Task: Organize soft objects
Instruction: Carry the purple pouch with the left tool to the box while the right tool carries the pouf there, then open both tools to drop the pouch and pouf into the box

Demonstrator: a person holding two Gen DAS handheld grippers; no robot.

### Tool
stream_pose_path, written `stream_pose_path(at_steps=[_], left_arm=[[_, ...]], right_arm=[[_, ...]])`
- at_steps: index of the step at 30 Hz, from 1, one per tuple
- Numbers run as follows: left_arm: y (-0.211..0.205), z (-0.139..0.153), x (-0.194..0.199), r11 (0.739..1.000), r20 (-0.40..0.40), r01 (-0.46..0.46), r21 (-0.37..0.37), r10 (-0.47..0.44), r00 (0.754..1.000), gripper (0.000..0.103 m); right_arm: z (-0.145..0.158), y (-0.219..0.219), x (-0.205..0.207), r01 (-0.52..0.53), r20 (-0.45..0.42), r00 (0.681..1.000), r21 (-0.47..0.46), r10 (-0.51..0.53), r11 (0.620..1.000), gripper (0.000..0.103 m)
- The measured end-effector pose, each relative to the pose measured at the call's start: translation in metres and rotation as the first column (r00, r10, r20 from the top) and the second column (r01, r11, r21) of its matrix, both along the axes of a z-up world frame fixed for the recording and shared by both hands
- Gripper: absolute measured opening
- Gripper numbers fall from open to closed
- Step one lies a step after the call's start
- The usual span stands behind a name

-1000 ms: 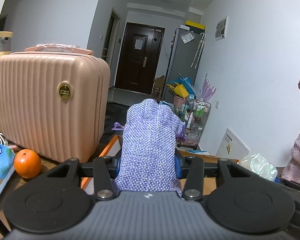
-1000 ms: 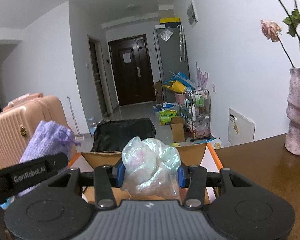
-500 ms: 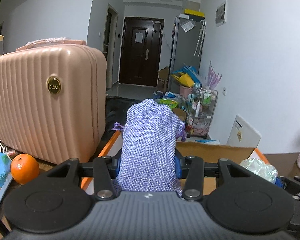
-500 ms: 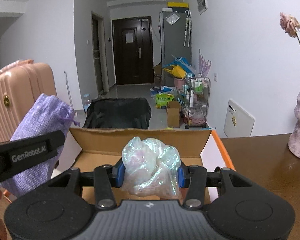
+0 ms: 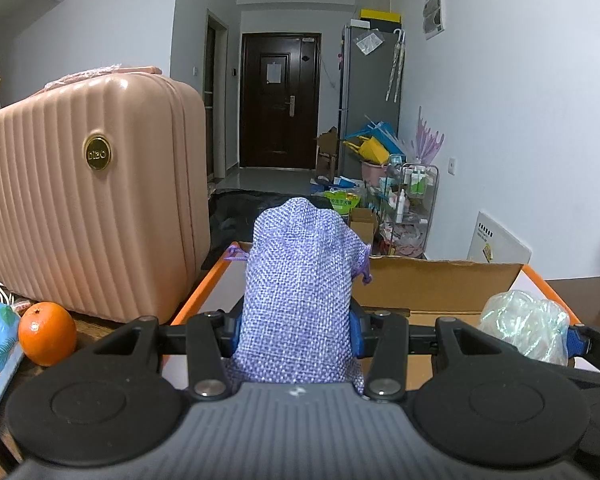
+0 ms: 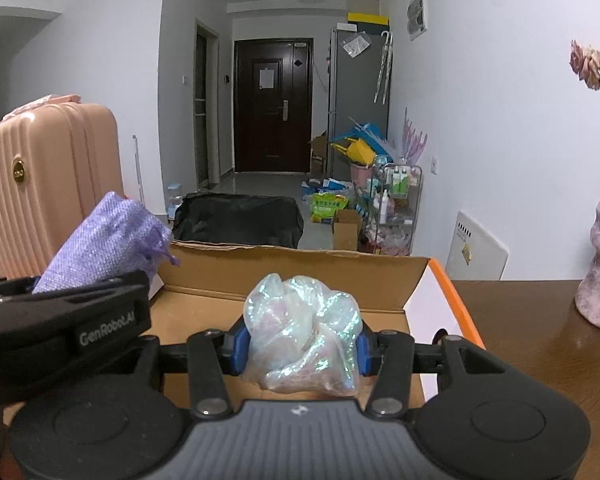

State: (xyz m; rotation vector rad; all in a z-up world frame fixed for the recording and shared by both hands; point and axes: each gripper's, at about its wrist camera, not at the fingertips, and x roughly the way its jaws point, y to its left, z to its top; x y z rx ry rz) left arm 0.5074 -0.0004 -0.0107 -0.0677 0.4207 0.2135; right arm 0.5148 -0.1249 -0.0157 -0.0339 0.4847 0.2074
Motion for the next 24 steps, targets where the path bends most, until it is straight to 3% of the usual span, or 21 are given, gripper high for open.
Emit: stream_pose_path(at_steps=[9, 12, 20, 24], left_arm=[[0.002, 0.0, 0.0, 1.0, 0.003, -0.009, -0.009, 0.009, 1.0, 0.049], [0.005, 0.0, -0.001, 1.0, 0.01, -0.019, -0.025, 0.019, 1.0, 0.056], [0.008, 0.006, -0.013, 0.997, 0.074, -0.061, -0.048, 0.065, 0.995, 0.099], [0.012, 0.008, -0.016, 0.994, 0.089, -0.087, -0.069, 0.093, 0.992, 0.103]], right_arm=[[0.0, -0.003, 0.001, 0.003, -0.003, 1.0, 0.013, -0.003, 1.0, 0.051], [0.0, -0.006, 0.003, 0.011, -0.003, 1.0, 0.022, -0.011, 1.0, 0.057], [0.001, -0.012, 0.0, 0.03, 0.028, 0.999, 0.036, -0.031, 0.999, 0.09], [0.0, -0.014, 0.001, 0.053, 0.033, 0.998, 0.034, -0.054, 0.998, 0.103]])
